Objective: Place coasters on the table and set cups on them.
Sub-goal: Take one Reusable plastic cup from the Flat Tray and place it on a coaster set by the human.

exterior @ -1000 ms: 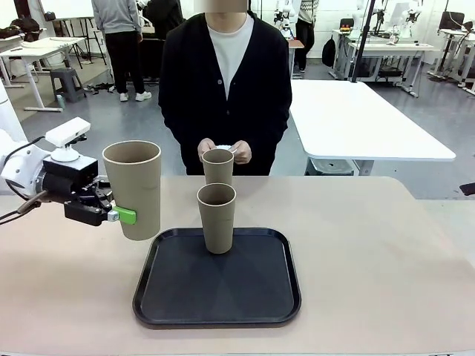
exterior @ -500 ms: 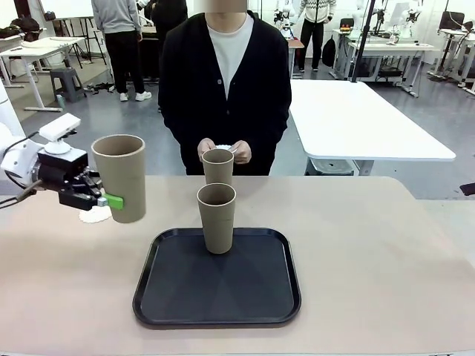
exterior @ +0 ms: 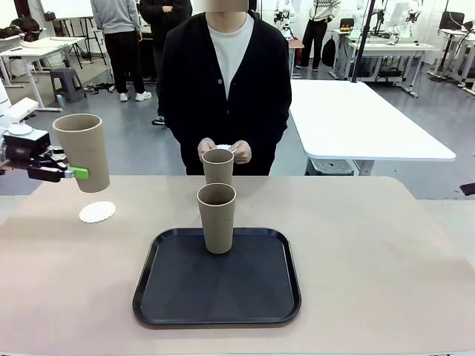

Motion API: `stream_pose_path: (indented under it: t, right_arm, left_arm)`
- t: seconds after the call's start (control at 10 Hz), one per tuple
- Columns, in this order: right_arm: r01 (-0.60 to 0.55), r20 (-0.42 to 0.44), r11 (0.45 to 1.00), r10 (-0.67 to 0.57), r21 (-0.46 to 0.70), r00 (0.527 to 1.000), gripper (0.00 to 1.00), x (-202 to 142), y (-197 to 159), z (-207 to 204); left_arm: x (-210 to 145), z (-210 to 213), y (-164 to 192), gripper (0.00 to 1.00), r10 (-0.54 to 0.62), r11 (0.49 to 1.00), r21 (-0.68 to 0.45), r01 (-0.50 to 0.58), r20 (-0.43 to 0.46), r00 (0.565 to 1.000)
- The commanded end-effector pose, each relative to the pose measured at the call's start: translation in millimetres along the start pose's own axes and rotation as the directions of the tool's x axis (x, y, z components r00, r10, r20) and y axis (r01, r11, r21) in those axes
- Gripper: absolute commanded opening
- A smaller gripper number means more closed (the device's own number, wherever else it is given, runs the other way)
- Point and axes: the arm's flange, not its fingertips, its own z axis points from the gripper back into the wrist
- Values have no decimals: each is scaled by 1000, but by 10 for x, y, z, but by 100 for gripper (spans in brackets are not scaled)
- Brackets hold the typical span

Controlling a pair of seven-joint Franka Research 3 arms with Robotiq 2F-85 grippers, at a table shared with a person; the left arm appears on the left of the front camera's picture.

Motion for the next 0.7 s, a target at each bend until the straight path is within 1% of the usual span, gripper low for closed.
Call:
stream_pose_path:
  t: [0.0, 0.3, 0.6]
  right_arm:
    - [-1, -5, 1000, 2, 7, 1000, 100, 17, 7, 24]
    - [-1, -5, 1000, 2, 7, 1000, 100, 17, 7, 24]
    - [-1, -5, 1000, 2, 7, 1000, 100, 17, 7, 24]
  left_arm:
    - [-16, 153, 52, 84, -31, 999, 16, 31, 6, 999]
    - [-33, 449, 156, 84, -36, 995, 87, 38, -25, 999]
    - [-99, 664, 213, 84, -29, 988, 149, 32, -24, 999]
